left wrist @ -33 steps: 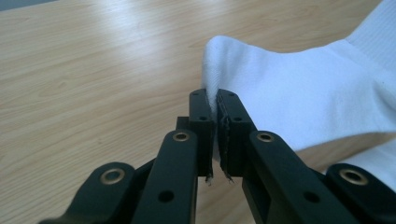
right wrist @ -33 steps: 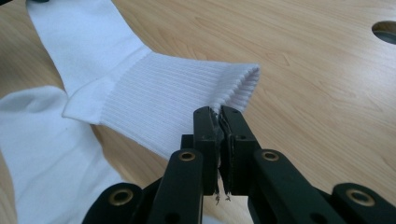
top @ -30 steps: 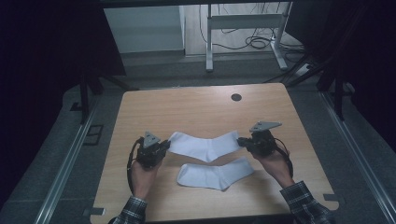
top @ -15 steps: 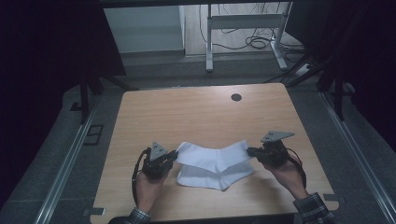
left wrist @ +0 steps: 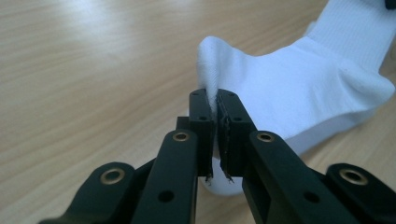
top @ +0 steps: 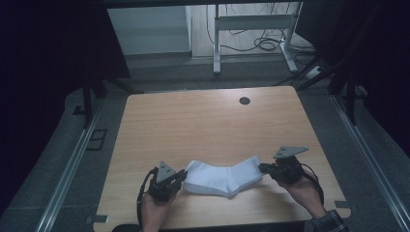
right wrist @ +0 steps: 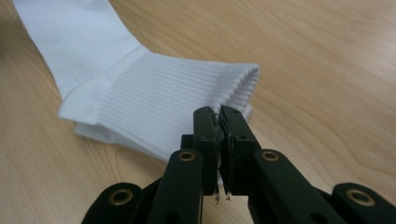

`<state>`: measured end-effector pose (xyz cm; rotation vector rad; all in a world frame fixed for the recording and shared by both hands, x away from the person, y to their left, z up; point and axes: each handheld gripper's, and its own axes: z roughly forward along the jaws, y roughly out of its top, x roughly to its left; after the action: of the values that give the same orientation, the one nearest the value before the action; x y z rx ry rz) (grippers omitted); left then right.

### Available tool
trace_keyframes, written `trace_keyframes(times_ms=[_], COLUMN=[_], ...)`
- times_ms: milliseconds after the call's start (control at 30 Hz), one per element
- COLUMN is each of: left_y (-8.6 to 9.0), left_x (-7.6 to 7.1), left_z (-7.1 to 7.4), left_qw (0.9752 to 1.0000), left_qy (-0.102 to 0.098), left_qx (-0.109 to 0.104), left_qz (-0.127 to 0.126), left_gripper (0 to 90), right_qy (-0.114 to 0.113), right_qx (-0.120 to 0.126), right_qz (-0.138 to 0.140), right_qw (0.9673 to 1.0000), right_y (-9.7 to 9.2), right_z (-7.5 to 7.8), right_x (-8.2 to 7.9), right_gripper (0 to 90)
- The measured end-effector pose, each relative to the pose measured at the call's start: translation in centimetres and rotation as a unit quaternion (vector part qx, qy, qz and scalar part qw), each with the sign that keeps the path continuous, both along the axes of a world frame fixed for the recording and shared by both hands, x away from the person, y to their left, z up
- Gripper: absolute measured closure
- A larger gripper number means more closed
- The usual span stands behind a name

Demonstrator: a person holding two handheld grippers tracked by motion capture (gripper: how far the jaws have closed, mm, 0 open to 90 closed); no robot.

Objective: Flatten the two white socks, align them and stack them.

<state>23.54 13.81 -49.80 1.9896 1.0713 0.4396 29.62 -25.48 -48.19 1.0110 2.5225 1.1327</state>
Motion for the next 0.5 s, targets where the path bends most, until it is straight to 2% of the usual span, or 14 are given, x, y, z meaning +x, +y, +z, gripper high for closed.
trace_keyframes(times_ms=[167,233,333,367,433,500], left_y=[-0.6,-0.9,-1.4,-1.5,-1.3,-0.9], left_x=[-0.6,-0.6,-0.4,-0.2,-0.2,0.0], left_z=[-0.8,-1.3,-2.4,-2.6,-2.4,-1.8], left_qw=[0.9997,0.9990,0.9961,0.9956,0.9964,0.9973], left_qy=[0.009,0.015,0.028,0.031,0.022,0.009], left_qx=[0.022,0.042,0.080,0.085,0.075,0.061], left_qz=[0.003,0.009,0.025,0.028,0.033,0.041], left_gripper=[85.1,84.6,74.1,68.5,54.9,48.3], right_qy=[0.012,0.014,0.020,0.019,0.017,0.006], right_qx=[-0.013,-0.024,-0.045,-0.051,-0.049,-0.037], right_qz=[0.006,0.006,0.008,0.007,0.000,-0.011], right_qw=[0.9998,0.9996,0.9988,0.9985,0.9987,0.9992], right_y=[0.4,0.8,1.2,1.2,1.1,0.8], right_z=[-0.9,-1.4,-2.4,-2.7,-2.8,-2.4], right_x=[0.2,0.4,0.8,0.9,1.0,1.0], right_gripper=[85.5,85.3,81.6,78.1,70.0,64.0])
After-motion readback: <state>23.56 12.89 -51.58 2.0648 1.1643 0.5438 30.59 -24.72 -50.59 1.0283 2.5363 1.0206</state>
